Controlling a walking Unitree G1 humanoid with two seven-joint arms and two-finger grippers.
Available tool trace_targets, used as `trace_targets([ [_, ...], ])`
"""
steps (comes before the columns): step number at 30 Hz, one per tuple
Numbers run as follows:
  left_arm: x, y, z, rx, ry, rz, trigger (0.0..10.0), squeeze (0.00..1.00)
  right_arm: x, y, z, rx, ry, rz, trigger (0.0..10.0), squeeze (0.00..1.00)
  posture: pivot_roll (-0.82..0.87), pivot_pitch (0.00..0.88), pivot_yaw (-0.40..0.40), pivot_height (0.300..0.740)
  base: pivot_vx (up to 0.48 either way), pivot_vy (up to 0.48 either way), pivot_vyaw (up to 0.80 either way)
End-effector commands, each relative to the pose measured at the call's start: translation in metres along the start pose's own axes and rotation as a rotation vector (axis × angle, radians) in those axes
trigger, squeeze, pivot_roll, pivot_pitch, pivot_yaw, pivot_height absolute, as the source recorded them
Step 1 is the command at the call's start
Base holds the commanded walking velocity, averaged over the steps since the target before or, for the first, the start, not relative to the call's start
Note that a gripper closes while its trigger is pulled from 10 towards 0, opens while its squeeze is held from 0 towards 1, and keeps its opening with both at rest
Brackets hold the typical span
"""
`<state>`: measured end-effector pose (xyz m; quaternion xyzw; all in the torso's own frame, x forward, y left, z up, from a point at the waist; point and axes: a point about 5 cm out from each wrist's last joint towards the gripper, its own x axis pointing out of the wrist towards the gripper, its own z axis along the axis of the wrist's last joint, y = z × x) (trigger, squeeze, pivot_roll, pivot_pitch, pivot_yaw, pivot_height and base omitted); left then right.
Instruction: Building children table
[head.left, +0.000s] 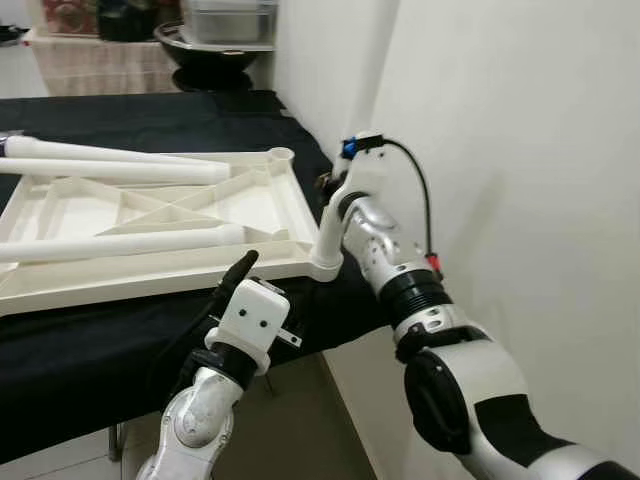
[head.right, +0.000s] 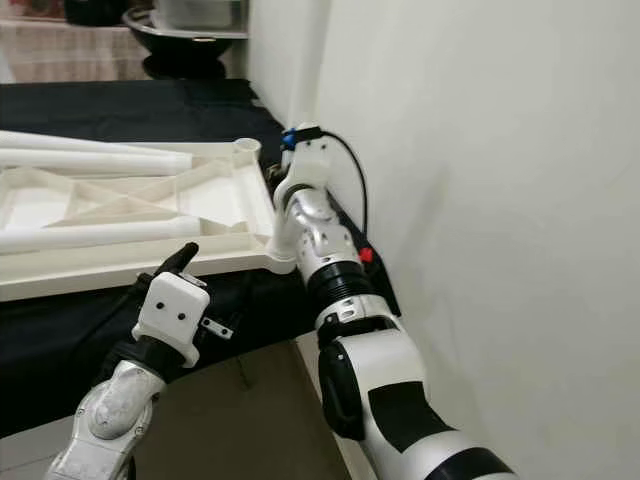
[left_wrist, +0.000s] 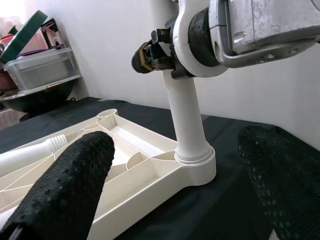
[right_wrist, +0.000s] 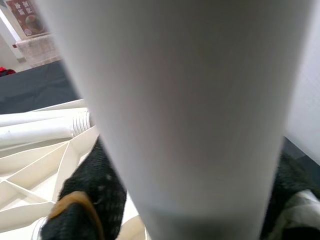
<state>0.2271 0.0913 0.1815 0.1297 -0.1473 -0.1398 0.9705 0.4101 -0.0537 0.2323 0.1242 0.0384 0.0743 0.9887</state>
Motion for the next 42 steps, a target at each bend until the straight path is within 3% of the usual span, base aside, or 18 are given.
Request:
trace_targets([
  [1,0.0,-0.002,0.0,0.006,0.003,-0.011,10.0,0.0,0.001,0.009,0.004,-0.008,-0.01,0.039,10.0,0.0,0.09,0.038,-0.149,0.74,0.0,0.0,0.0],
  [5,0.0,-0.001,0.0,0.009,0.002,-0.008,10.0,0.0,-0.001,0.029,0.023,-0.034,-0.079,0.305,10.0,0.0,0.09,0.037,-0.149,0.74,0.0,0.0,0.0],
  [6,0.0,-0.001,0.0,0.008,0.002,-0.007,10.0,0.0,-0.004,0.034,0.027,-0.03,-0.068,0.431,10.0,0.0,0.09,0.036,-0.152,0.74,0.0,0.0,0.0],
  [7,0.0,-0.001,0.0,0.008,0.002,-0.007,10.0,0.0,-0.004,0.034,0.027,-0.03,-0.068,0.431,10.0,0.0,0.09,0.036,-0.152,0.74,0.0,0.0,0.0],
  [9,0.0,-0.001,0.0,0.007,0.001,-0.007,10.0,0.0,-0.013,0.041,0.03,-0.06,-0.043,0.679,10.0,0.0,0.09,0.037,-0.148,0.74,0.0,0.0,0.0],
  [10,0.0,-0.001,0.0,0.007,0.001,-0.007,10.0,0.0,-0.013,0.041,0.03,-0.06,-0.043,0.679,10.0,0.0,0.09,0.037,-0.148,0.74,0.0,0.0,0.0],
  [13,0.001,-0.002,0.001,0.01,-0.004,-0.013,10.0,0.0,-0.031,0.032,0.017,-0.231,0.036,1.016,10.0,0.0,0.09,0.036,-0.153,0.74,0.0,0.0,0.0],
  [21,0.0,-0.002,0.002,0.007,-0.007,-0.017,10.0,0.0,-0.046,0.021,0.014,-0.25,0.055,1.24,10.0,0.0,0.09,0.037,-0.148,0.74,0.0,0.0,0.0],
  [26,0.0,-0.002,0.002,0.007,-0.006,-0.016,10.0,0.0,-0.05,0.021,0.009,-0.242,0.077,1.296,10.0,0.0,0.09,0.037,-0.15,0.74,0.0,0.0,0.0],
  [27,0.0,-0.003,0.002,0.007,-0.006,-0.015,10.0,0.0,-0.053,0.023,0.007,-0.219,0.084,1.338,0.0,0.0,0.09,0.037,-0.152,0.74,0.0,0.0,0.0],
  [29,0.0,-0.003,0.002,0.006,-0.005,-0.013,10.0,0.0,-0.056,0.026,0.004,-0.18,0.08,1.37,0.0,0.0,0.09,0.037,-0.152,0.74,0.0,0.0,0.0],
  [34,0.0,-0.002,0.002,0.005,-0.004,-0.01,10.0,0.0,-0.048,0.028,0.002,-0.159,0.06,1.281,0.0,0.0,0.09,0.037,-0.152,0.74,0.0,0.0,0.0],
  [37,0.0,-0.002,0.002,0.007,-0.004,-0.008,10.0,0.0,-0.036,0.027,0.0,-0.163,0.06,1.119,0.0,0.0,0.09,0.037,-0.152,0.74,0.0,0.0,0.0],
  [38,0.0,-0.002,0.002,0.007,-0.004,-0.008,10.0,0.0,-0.024,0.022,0.0,-0.153,0.068,0.928,0.0,0.0,0.09,0.036,-0.153,0.74,0.0,0.0,0.0],
  [39,0.0,-0.002,0.002,0.007,-0.004,-0.008,10.0,0.0,-0.024,0.022,0.0,-0.153,0.068,0.928,0.0,0.0,0.09,0.036,-0.153,0.74,0.0,0.0,0.0],
  [40,0.0,-0.001,0.002,0.007,-0.004,-0.008,10.0,0.0,-0.014,0.015,-0.001,-0.146,0.083,0.736,0.0,0.0,0.09,0.035,-0.152,0.74,0.0,0.0,0.0],
  [41,0.0,-0.001,0.002,0.007,-0.004,-0.008,10.0,0.0,-0.014,0.015,-0.001,-0.146,0.083,0.736,0.0,0.0,0.09,0.035,-0.152,0.74,0.0,0.0,0.0],
  [42,0.0,-0.001,0.001,0.007,-0.003,-0.008,10.0,0.0,-0.007,0.005,-0.003,-0.157,0.11,0.551,0.0,0.0,0.09,0.034,-0.152,0.74,0.0,0.0,0.0],
])
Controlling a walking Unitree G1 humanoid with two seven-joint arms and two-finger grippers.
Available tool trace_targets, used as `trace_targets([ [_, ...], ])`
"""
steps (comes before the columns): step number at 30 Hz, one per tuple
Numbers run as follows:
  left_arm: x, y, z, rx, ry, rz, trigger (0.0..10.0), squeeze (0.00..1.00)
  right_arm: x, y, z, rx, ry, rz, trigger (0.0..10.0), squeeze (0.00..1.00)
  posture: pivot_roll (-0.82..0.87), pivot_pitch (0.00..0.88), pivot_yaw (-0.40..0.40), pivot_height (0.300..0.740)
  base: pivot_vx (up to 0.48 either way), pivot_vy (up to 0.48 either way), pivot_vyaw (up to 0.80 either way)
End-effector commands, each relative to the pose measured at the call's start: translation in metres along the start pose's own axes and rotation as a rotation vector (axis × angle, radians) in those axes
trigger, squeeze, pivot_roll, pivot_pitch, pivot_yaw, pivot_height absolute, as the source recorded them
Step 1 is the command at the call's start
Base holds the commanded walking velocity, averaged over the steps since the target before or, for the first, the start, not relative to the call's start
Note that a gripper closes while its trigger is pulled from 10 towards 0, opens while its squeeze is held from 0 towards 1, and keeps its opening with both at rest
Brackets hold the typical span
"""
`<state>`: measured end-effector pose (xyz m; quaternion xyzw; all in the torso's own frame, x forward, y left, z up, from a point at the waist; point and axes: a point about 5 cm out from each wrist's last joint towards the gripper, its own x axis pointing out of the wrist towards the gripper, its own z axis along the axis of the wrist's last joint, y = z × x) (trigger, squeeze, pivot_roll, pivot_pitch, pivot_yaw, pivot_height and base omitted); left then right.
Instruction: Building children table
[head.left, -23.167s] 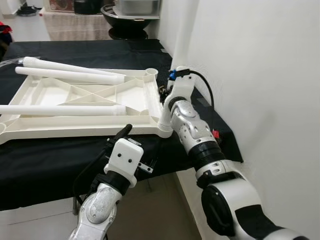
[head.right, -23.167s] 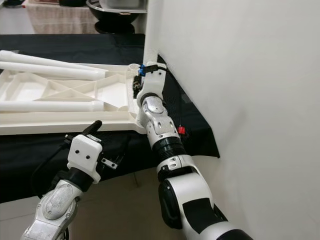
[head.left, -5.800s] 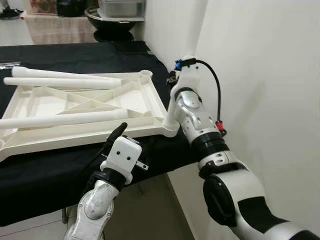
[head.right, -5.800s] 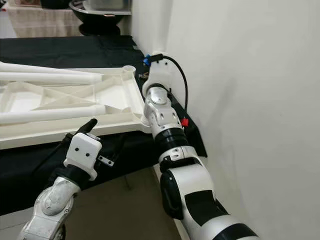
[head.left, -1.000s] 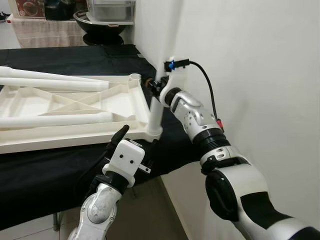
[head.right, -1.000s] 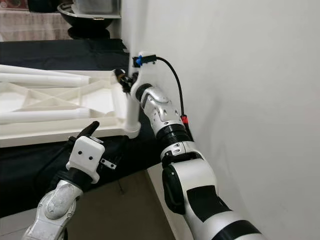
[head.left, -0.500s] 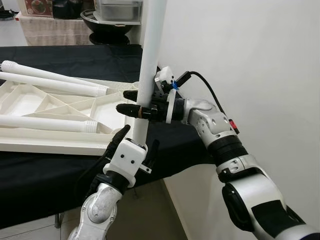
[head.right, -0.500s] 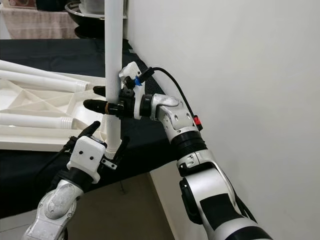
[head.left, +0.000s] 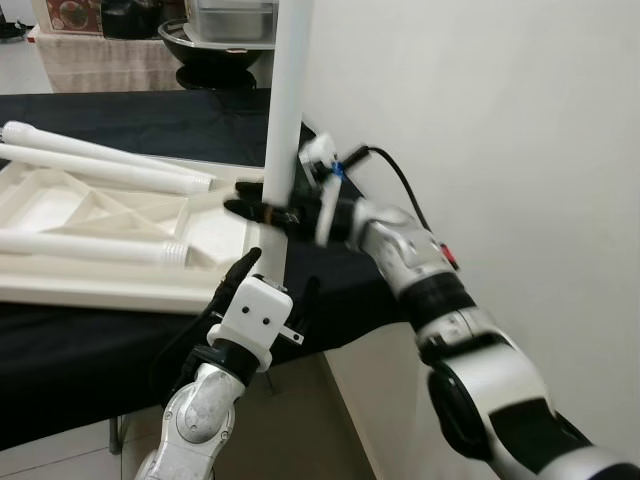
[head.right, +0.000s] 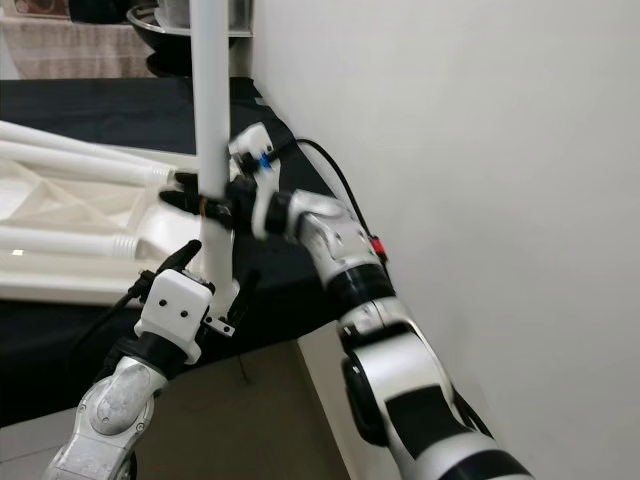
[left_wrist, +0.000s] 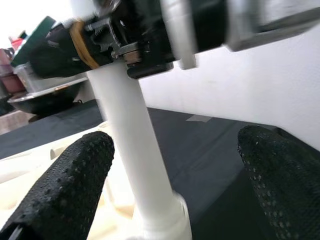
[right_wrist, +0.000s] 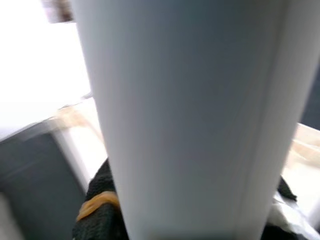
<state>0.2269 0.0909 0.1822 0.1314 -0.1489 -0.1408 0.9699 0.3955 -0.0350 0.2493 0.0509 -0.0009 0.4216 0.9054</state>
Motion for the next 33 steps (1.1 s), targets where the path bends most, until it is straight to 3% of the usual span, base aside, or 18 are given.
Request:
trace_targets([
  [1,-0.001,-0.001,0.001,0.004,0.0,-0.005,10.0,0.0,-0.007,-0.016,-0.017,0.037,0.088,-0.161,0.0,0.0,0.09,0.034,-0.152,0.74,0.0,0.0,0.0],
  [3,0.0,-0.002,0.0,0.003,0.0,-0.008,10.0,0.0,-0.031,-0.054,-0.026,0.046,0.129,-0.674,0.0,0.0,0.09,0.033,-0.151,0.74,0.0,0.0,0.0],
  [4,0.0,-0.002,0.0,0.003,0.0,-0.008,10.0,0.0,-0.031,-0.054,-0.026,0.046,0.129,-0.674,0.0,0.0,0.09,0.033,-0.151,0.74,0.0,0.0,0.0],
  [6,0.0,-0.002,0.0,0.003,-0.001,-0.009,10.0,0.0,-0.051,-0.072,-0.029,0.077,0.111,-0.95,0.0,0.0,0.09,0.032,-0.151,0.74,0.0,0.0,0.0],
  [12,0.0,-0.001,0.0,0.009,0.0,-0.008,10.0,0.0,-0.05,-0.07,-0.025,0.13,0.063,-1.064,0.0,0.0,0.09,0.033,-0.147,0.74,0.0,0.0,0.0],
  [13,0.0,-0.002,0.0,0.007,0.001,-0.01,10.0,0.0,-0.043,-0.064,-0.024,0.15,0.051,-1.021,8.5,0.0,0.09,0.033,-0.147,0.74,0.0,0.0,0.0],
  [14,0.0,-0.002,0.0,0.005,0.0,-0.011,10.0,0.0,-0.035,-0.057,-0.022,0.155,0.032,-0.96,10.0,0.0,0.09,0.034,-0.148,0.74,0.0,0.0,0.0],
  [16,0.0,-0.003,0.0,0.003,0.0,-0.012,10.0,0.0,-0.03,-0.053,-0.02,0.159,0.02,-0.934,10.0,0.0,0.09,0.034,-0.148,0.74,0.0,0.0,0.0],
  [18,0.0,-0.003,0.001,0.002,-0.001,-0.013,10.0,0.0,-0.021,-0.044,-0.017,0.145,0.002,-0.868,10.0,1.0,0.09,0.035,-0.148,0.74,0.0,0.0,0.0],
  [21,0.0,-0.002,0.0,0.003,-0.001,-0.012,10.0,0.0,-0.016,-0.039,-0.015,0.137,-0.016,-0.816,10.0,1.0,0.09,0.035,-0.148,0.74,0.0,0.0,0.0],
  [22,0.0,-0.002,0.001,0.003,-0.001,-0.011,10.0,0.0,-0.011,-0.034,-0.012,0.118,-0.027,-0.751,10.0,0.25,0.09,0.037,-0.15,0.74,0.0,0.0,0.0],
  [23,0.0,-0.002,0.001,0.003,0.0,-0.01,10.0,0.0,-0.008,-0.031,-0.01,0.105,-0.034,-0.715,10.0,0.0,0.09,0.037,-0.15,0.74,0.0,0.0,0.0],
  [24,0.0,-0.002,0.001,0.003,0.0,-0.01,10.0,0.0,-0.008,-0.031,-0.01,0.105,-0.034,-0.715,10.0,0.0,0.09,0.037,-0.15,0.74,0.0,0.0,0.0],
  [26,0.0,-0.002,0.001,0.002,0.0,-0.01,10.0,0.0,0.004,-0.013,-0.008,0.129,-0.031,-0.486,10.0,0.0,0.09,0.041,-0.15,0.74,0.0,0.0,0.0],
  [28,0.0,-0.002,0.001,0.002,0.0,-0.01,10.0,0.0,0.004,-0.013,-0.008,0.129,-0.031,-0.486,10.0,0.0,0.09,0.041,-0.15,0.74,0.0,0.0,0.0],
  [30,0.0,-0.002,0.001,0.002,0.001,-0.011,10.0,0.0,0.01,0.009,-0.005,0.076,-0.004,-0.107,10.0,0.0,0.09,0.042,-0.15,0.74,0.0,0.0,0.0],
  [31,0.0,-0.002,0.001,0.002,0.001,-0.011,10.0,0.0,0.01,0.009,-0.005,0.076,-0.004,-0.107,10.0,0.0,0.09,0.042,-0.15,0.74,0.0,0.0,0.0],
  [33,0.0,-0.002,0.001,0.004,0.001,-0.011,10.0,0.0,0.0,0.022,-0.005,-0.035,0.022,0.224,10.0,0.0,0.09,0.041,-0.151,0.74,0.0,0.0,0.0],
])
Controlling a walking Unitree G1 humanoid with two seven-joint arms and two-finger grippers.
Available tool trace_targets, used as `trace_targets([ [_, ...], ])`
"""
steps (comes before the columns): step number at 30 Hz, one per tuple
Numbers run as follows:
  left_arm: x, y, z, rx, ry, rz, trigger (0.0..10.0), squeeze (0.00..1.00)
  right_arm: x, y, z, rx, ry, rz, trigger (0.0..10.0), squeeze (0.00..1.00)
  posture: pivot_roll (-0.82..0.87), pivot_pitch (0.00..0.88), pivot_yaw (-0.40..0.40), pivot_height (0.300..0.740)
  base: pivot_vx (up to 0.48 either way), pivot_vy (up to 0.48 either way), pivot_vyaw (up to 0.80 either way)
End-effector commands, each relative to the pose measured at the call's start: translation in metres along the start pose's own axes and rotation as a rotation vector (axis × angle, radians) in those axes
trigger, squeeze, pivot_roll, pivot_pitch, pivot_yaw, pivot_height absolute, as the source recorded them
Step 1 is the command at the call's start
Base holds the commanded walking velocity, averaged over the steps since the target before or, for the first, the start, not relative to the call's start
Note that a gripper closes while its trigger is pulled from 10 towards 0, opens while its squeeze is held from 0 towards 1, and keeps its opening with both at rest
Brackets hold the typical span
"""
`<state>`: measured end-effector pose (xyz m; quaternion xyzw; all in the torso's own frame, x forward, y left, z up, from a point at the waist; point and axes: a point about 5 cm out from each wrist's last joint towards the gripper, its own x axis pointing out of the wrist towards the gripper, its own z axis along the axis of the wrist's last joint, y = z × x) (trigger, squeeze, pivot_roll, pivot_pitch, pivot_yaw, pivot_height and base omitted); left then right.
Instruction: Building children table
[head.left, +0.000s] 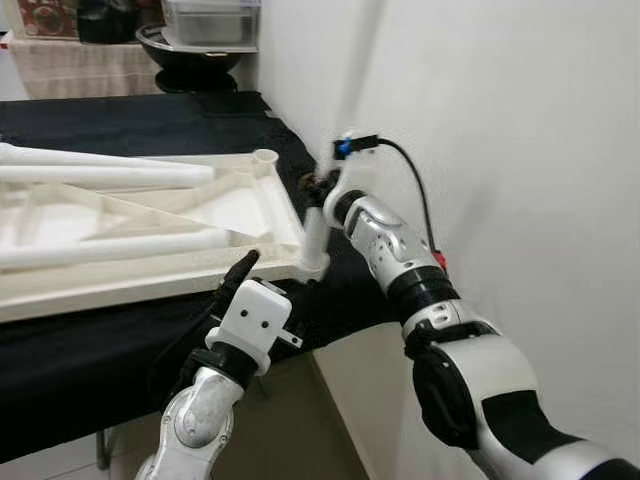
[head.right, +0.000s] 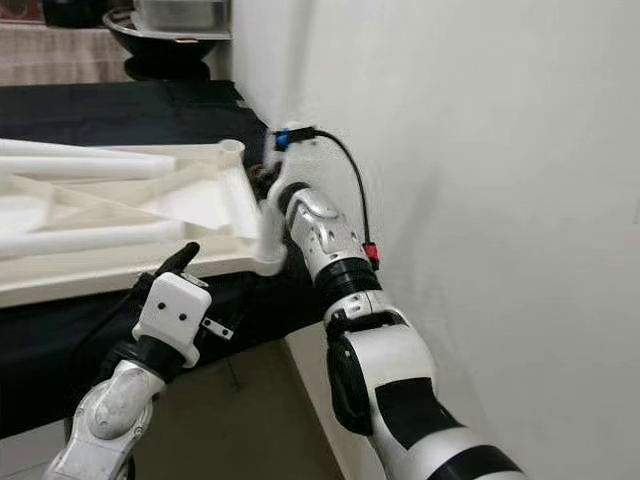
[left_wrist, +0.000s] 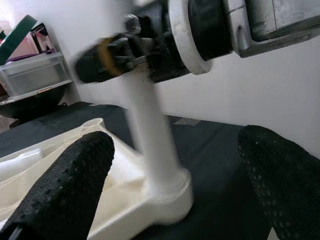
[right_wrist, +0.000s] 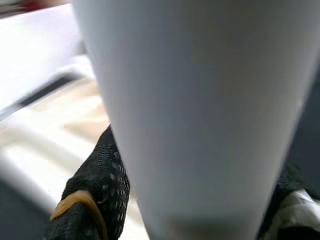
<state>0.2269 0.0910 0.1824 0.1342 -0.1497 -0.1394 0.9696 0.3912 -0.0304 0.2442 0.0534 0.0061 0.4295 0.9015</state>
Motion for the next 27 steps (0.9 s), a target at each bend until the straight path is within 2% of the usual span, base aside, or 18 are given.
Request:
trace_targets([
  [1,0.0,-0.002,0.001,-0.002,0.001,-0.012,10.0,0.0,-0.008,0.017,0.001,-0.097,0.015,0.307,10.0,0.0,0.09,0.042,-0.153,0.74,0.0,0.0,0.0],
  [4,0.0,-0.002,0.001,-0.003,0.002,-0.009,10.0,0.0,-0.02,0.012,0.003,-0.133,0.009,0.398,10.0,0.0,0.09,0.042,-0.153,0.74,0.0,0.0,0.0],
  [10,-0.001,-0.002,0.001,-0.004,0.001,-0.013,10.0,0.0,-0.023,0.009,0.005,-0.069,-0.011,0.443,10.0,0.0,0.09,0.05,-0.148,0.74,0.0,0.0,0.0],
  [20,-0.003,0.0,0.001,-0.001,0.007,0.004,10.0,0.0,-0.02,0.019,-0.006,-0.037,0.015,0.529,10.0,0.0,0.09,0.056,-0.15,0.74,0.0,0.0,0.0],
  [25,-0.005,0.004,-0.001,0.014,0.019,0.019,10.0,0.0,-0.011,0.019,-0.006,-0.044,0.017,0.467,10.0,0.0,0.09,0.063,-0.153,0.74,0.0,0.0,0.0],
  [26,-0.005,0.004,-0.001,0.015,0.018,0.019,10.0,0.0,-0.01,0.019,-0.005,-0.027,0.009,0.452,0.7,0.0,0.08,0.067,-0.154,0.74,0.0,0.0,0.0],
  [27,-0.005,0.004,-0.001,0.015,0.018,0.019,10.0,0.0,-0.01,0.019,-0.005,-0.027,0.009,0.452,0.7,0.0,0.08,0.067,-0.154,0.74,0.0,0.0,0.0],
])
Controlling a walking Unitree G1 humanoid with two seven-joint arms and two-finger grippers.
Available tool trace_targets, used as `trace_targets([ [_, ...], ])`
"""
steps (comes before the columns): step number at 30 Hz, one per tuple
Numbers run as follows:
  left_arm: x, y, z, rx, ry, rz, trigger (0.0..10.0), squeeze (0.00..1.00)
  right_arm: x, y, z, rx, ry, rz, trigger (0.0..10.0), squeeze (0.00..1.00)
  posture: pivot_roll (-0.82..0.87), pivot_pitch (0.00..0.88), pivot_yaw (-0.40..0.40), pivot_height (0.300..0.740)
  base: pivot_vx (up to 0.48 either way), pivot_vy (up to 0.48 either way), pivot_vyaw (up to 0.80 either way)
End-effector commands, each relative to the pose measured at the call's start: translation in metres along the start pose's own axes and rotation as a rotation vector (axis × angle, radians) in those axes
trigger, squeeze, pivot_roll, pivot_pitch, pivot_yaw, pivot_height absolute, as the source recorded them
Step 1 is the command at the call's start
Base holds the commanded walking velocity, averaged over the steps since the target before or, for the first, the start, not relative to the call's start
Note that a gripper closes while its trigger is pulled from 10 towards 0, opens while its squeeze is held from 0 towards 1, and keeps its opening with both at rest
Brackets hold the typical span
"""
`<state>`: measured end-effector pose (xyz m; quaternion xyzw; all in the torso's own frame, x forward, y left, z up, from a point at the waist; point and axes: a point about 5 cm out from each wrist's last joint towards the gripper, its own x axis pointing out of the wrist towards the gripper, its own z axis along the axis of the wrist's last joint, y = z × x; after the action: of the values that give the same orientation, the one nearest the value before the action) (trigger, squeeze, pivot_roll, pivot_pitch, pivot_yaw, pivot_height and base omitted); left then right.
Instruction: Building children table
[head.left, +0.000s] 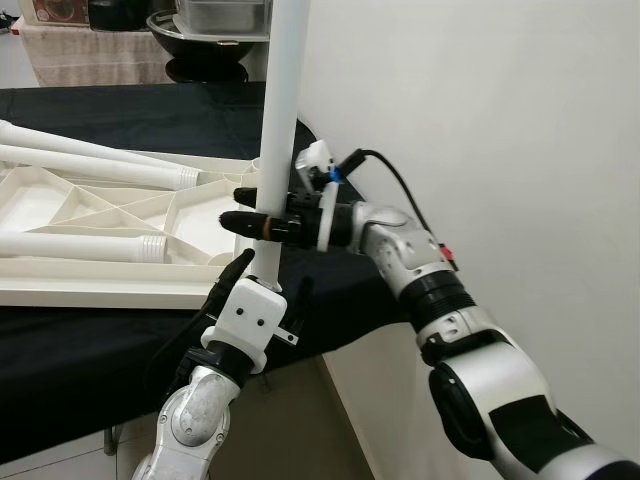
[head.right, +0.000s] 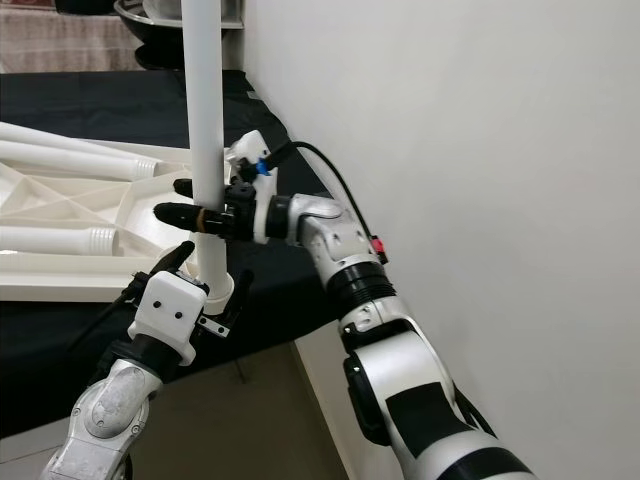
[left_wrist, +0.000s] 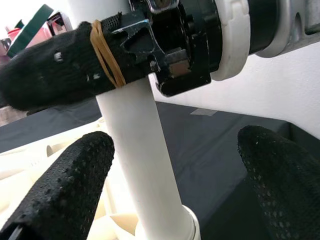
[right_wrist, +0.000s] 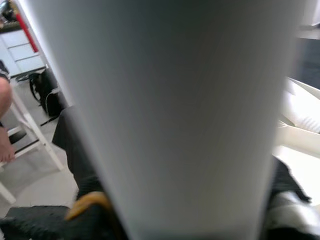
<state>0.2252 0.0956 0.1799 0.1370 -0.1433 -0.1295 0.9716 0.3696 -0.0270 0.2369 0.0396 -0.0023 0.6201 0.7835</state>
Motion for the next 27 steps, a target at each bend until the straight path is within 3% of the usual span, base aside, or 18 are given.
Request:
trace_targets([
  [1,-0.002,0.001,0.002,0.009,0.001,0.002,10.0,0.0,0.003,-0.001,0.005,0.004,-0.016,-0.006,0.7,0.0,0.08,0.067,-0.154,0.74,0.0,0.0,0.0],
  [2,-0.002,0.001,0.002,0.009,0.001,0.002,10.0,0.0,0.003,-0.001,0.007,0.002,-0.028,-0.013,0.0,0.0,0.08,0.07,-0.156,0.74,0.0,0.0,0.0],
  [10,-0.003,-0.001,0.002,0.006,0.006,0.001,10.0,0.0,0.004,-0.01,0.013,0.016,-0.09,-0.163,0.0,0.0,0.09,0.074,-0.161,0.74,0.0,0.0,0.0],
  [11,-0.003,-0.001,0.001,0.007,0.007,0.002,10.0,0.0,0.003,-0.016,0.014,0.029,-0.094,-0.252,0.0,0.0,0.09,0.074,-0.16,0.74,0.0,0.0,0.0],
  [12,-0.003,-0.001,0.001,0.007,0.007,0.002,10.0,0.0,0.003,-0.016,0.014,0.029,-0.094,-0.252,0.0,0.0,0.09,0.074,-0.16,0.74,0.0,0.0,0.0],
  [14,-0.003,0.0,0.001,0.008,0.009,0.002,10.0,0.0,-0.01,-0.04,0.012,0.025,-0.054,-0.675,0.0,0.0,0.08,0.072,-0.154,0.74,0.0,0.0,0.0],
  [15,-0.002,-0.001,0.001,0.008,0.007,-0.001,10.0,0.0,-0.025,-0.052,0.007,0.03,-0.022,-0.93,0.0,0.0,0.08,0.071,-0.153,0.74,0.0,0.0,0.0],
  [16,-0.002,-0.001,0.001,0.008,0.007,-0.001,10.0,0.0,-0.025,-0.052,0.007,0.03,-0.022,-0.93,0.0,0.0,0.08,0.071,-0.153,0.74,0.0,0.0,0.0],
  [18,-0.001,-0.002,0.001,0.008,0.005,-0.004,10.0,0.0,-0.044,-0.061,0.0,0.037,0.012,-1.185,0.0,0.0,0.08,0.067,-0.154,0.74,0.0,0.0,0.0],
  [21,-0.001,-0.002,0.001,0.008,0.004,-0.005,10.0,0.0,-0.054,-0.064,-0.003,0.038,0.02,-1.316,0.0,0.0,0.08,0.066,-0.153,0.74,0.0,0.0,0.0],
  [26,0.0,-0.001,0.001,0.01,0.002,-0.005,10.0,0.0,-0.053,-0.061,-0.007,0.052,0.025,-1.389,0.0,0.0,0.08,0.061,-0.152,0.74,0.0,0.0,0.0],
  [27,0.0,-0.001,0.001,0.011,0.002,-0.005,10.0,0.0,-0.046,-0.058,-0.009,0.067,0.027,-1.363,8.3,0.0,0.09,0.052,-0.152,0.74,0.0,0.0,0.0],
])
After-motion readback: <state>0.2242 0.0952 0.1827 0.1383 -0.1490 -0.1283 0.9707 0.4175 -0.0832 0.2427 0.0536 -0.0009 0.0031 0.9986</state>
